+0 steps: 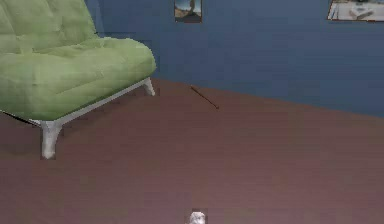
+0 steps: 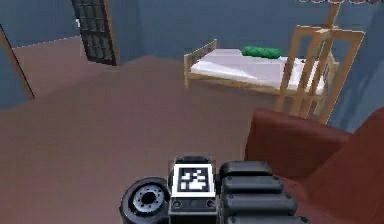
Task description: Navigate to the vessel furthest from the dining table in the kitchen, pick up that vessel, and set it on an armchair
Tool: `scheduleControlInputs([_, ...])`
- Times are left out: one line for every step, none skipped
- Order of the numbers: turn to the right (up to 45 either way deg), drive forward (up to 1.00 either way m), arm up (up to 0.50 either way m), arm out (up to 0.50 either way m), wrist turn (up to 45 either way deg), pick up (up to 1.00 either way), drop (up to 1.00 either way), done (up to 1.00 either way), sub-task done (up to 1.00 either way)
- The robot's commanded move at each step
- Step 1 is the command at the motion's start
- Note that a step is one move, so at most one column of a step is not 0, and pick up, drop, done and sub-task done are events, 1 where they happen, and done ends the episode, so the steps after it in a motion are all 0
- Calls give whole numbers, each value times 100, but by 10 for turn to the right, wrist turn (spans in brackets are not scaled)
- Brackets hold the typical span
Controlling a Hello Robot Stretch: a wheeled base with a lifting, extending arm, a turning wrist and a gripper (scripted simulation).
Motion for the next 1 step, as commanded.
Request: scheduleControlInputs([30, 0, 0, 0, 0, 0, 0, 0, 0])
